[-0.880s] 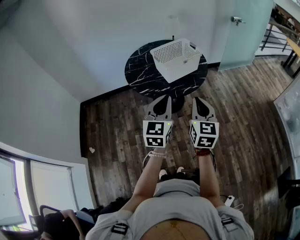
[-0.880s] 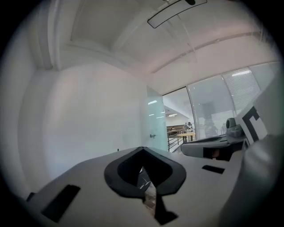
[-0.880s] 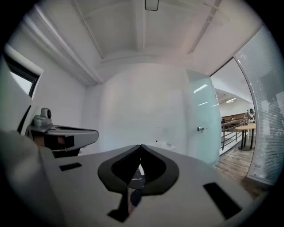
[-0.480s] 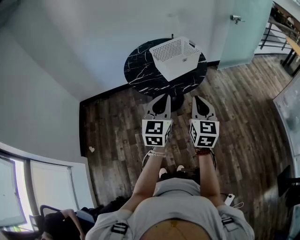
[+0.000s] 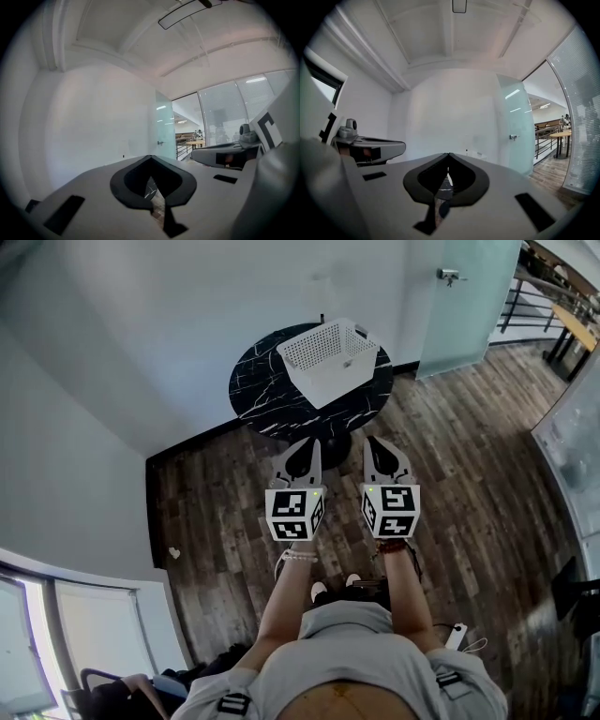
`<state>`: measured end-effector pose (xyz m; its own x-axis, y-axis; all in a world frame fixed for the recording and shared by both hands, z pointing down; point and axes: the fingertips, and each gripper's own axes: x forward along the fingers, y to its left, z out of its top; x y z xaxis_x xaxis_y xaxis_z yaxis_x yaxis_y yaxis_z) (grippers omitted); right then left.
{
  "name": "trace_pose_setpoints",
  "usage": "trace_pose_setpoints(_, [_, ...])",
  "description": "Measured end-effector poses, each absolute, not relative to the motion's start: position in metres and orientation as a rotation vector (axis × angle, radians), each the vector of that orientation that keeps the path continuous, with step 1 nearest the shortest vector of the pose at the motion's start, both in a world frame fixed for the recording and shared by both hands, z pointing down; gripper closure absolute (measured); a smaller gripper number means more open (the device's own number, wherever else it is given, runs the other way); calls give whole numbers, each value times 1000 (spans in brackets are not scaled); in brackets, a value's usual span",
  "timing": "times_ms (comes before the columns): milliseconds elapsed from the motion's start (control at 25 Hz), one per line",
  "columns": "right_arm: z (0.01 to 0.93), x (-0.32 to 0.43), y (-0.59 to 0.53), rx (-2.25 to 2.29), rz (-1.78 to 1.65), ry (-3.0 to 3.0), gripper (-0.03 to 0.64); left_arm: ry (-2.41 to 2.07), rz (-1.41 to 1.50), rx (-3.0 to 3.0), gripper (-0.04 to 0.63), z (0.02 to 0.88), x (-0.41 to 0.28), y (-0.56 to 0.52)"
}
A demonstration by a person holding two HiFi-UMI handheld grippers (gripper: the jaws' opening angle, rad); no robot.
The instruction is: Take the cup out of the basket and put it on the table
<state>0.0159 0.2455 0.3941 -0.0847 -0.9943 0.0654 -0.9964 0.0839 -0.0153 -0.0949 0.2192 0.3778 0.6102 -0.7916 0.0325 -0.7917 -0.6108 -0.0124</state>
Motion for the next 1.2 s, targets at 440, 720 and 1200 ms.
trace_pose_setpoints(440, [390,29,254,2097,75,-2301,609,-1395,49,2826,591,373,-80,229])
trace_pose_setpoints(720, [390,34,254,2068,70,-2330,609,-1425,51,2813,591,373,-73,233])
trace_pose_setpoints(1200, [391,43,252,2019,69,-2376,609,-1474,52,2785,591,377,-61,235])
